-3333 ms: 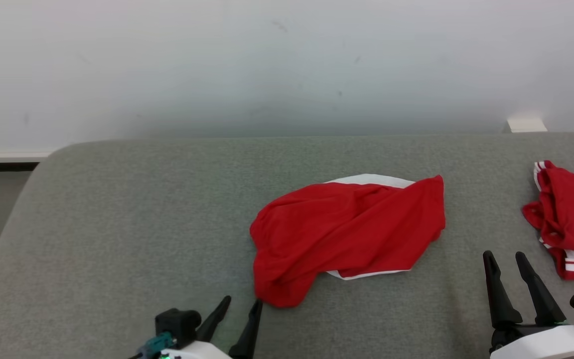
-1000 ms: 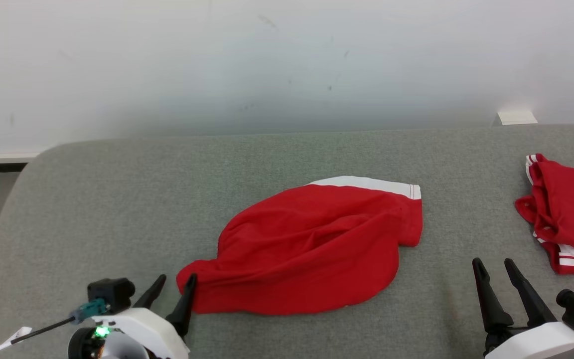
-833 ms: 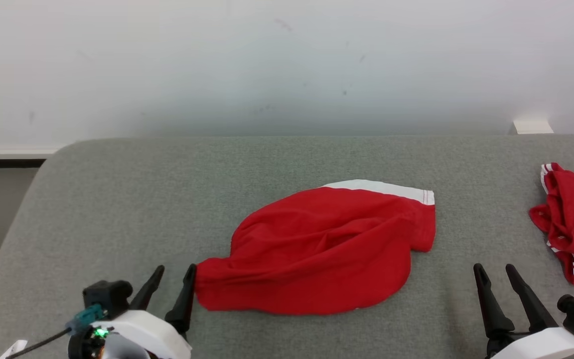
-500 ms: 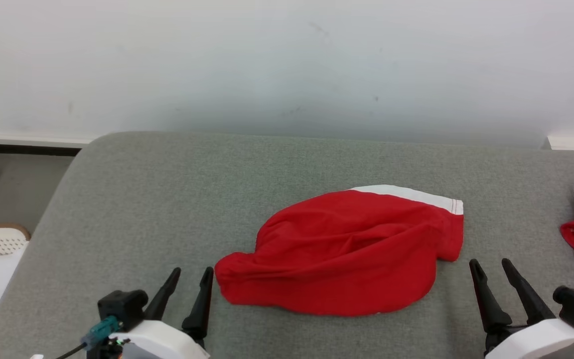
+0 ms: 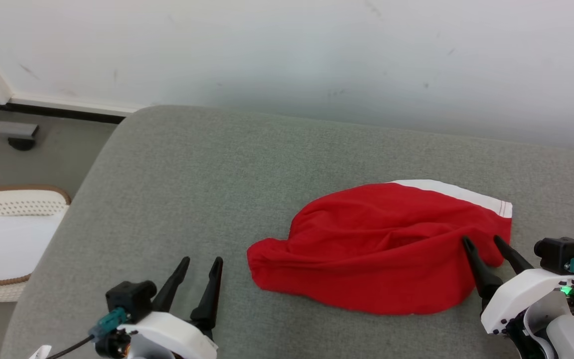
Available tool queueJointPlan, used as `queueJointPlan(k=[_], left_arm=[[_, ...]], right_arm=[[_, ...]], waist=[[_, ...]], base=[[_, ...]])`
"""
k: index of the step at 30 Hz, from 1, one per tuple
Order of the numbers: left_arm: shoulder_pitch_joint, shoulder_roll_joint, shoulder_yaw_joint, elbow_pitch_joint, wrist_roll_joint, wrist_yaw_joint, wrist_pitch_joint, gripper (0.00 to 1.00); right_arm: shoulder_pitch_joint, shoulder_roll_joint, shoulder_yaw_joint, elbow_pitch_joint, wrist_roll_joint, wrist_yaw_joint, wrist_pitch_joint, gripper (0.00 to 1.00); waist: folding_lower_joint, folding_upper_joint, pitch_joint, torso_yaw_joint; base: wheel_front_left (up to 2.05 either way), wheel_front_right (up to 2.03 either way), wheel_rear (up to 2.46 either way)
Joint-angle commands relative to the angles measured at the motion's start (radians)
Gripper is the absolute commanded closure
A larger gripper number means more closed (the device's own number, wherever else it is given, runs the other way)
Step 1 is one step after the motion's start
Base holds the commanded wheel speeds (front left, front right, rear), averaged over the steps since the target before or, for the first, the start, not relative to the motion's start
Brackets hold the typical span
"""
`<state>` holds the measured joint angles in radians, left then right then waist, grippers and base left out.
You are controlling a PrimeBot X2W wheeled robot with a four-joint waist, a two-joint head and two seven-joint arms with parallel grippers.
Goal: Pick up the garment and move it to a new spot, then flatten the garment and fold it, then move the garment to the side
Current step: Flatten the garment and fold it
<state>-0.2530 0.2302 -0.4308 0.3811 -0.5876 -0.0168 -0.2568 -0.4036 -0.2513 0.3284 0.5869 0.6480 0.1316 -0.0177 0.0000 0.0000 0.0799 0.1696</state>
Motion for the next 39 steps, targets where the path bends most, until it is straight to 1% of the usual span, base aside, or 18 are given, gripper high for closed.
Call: queueJointPlan(k=[1, 7, 8, 9, 10, 11, 13, 14, 20, 26, 29, 32, 35, 39], left_arm=[[-0.008, -0.001, 0.004, 0.003, 0.005, 0.000, -0.004, 0.00], [-0.006, -0.014, 0.016, 0.013, 0.010, -0.008, -0.006, 0.00], [-0.006, -0.015, 0.019, 0.015, 0.013, -0.009, -0.006, 0.00], [-0.008, -0.016, 0.021, 0.018, 0.016, -0.009, -0.007, 0.00], [-0.010, -0.017, 0.023, 0.019, 0.019, -0.011, -0.007, 0.00], [-0.012, -0.017, 0.025, 0.020, 0.019, -0.013, -0.008, 0.00], [-0.014, -0.020, 0.030, 0.023, 0.023, -0.016, -0.008, 0.00], [-0.015, -0.022, 0.033, 0.023, 0.026, -0.018, -0.008, 0.00], [-0.007, -0.029, 0.050, 0.023, 0.040, -0.025, -0.008, 0.00], [0.006, -0.038, 0.061, 0.025, 0.055, -0.028, -0.008, 0.00], [0.010, -0.043, 0.066, 0.025, 0.058, -0.030, -0.008, 0.00], [0.008, -0.046, 0.071, 0.020, 0.059, -0.032, -0.008, 0.00], [-0.006, -0.053, 0.076, 0.013, 0.061, -0.038, -0.008, 0.00], [-0.032, -0.081, 0.087, 0.005, 0.069, -0.050, -0.008, 0.00]], right_arm=[[-0.016, -0.004, 0.004, 0.014, 0.013, -0.002, -0.004, 0.00], [-0.056, -0.017, 0.027, 0.091, 0.055, -0.002, -0.040, 0.00], [-0.061, -0.019, 0.034, 0.101, 0.063, -0.002, -0.044, 0.10], [-0.066, -0.021, 0.039, 0.110, 0.072, -0.002, -0.047, 0.23], [-0.070, -0.023, 0.045, 0.117, 0.078, -0.002, -0.051, 0.51], [-0.073, -0.026, 0.049, 0.125, 0.087, -0.002, -0.056, 0.58], [-0.077, -0.023, 0.059, 0.137, 0.117, -0.002, -0.063, 0.83], [-0.079, -0.020, 0.064, 0.137, 0.139, -0.002, -0.064, 1.00], [-0.083, -0.042, 0.114, 0.130, 0.204, -0.002, -0.105, 1.00], [-0.100, -0.082, 0.158, 0.060, 0.257, -0.002, -0.152, 1.00], [-0.116, -0.097, 0.170, 0.015, 0.281, -0.002, -0.154, 1.00], [-0.151, -0.115, 0.186, -0.021, 0.297, -0.002, -0.127, 1.00], [-0.217, -0.134, 0.202, -0.029, 0.293, -0.002, -0.088, 1.00], [-0.358, -0.168, 0.214, 0.037, 0.299, -0.002, 0.028, 1.00]], waist=[[0.0000, 0.0000, 0.014, 0.019], [0.0000, 0.0000, 0.031, 0.050], [0.0000, 0.0000, 0.033, 0.054], [0.0000, 0.0000, 0.034, 0.056], [0.0000, 0.0000, 0.035, 0.058], [0.0000, 0.0000, 0.036, 0.060], [0.0000, 0.0000, 0.037, 0.063], [0.0000, 0.0000, 0.037, 0.063], [0.0000, 0.0000, 0.032, 0.065], [0.0000, 0.0000, 0.018, 0.063], [0.0000, 0.0000, 0.015, 0.065], [0.0000, 0.0000, 0.029, 0.067], [0.0000, 0.0000, 0.062, 0.075], [0.0000, 0.0000, 0.145, 0.107]], base=[[0.00, 0.00, 0.00], [0.00, 0.00, 0.00], [0.00, 0.00, 0.00], [0.00, 0.00, 0.00], [0.00, 0.00, 0.00], [0.00, 0.00, 0.00], [0.00, 0.00, 0.00], [0.00, 0.00, 0.00], [0.00, 0.00, 0.00], [0.00, 0.00, 0.00], [0.00, 0.00, 0.00], [0.00, 0.00, 0.00], [0.00, 0.00, 0.00], [0.00, 0.00, 0.00]])
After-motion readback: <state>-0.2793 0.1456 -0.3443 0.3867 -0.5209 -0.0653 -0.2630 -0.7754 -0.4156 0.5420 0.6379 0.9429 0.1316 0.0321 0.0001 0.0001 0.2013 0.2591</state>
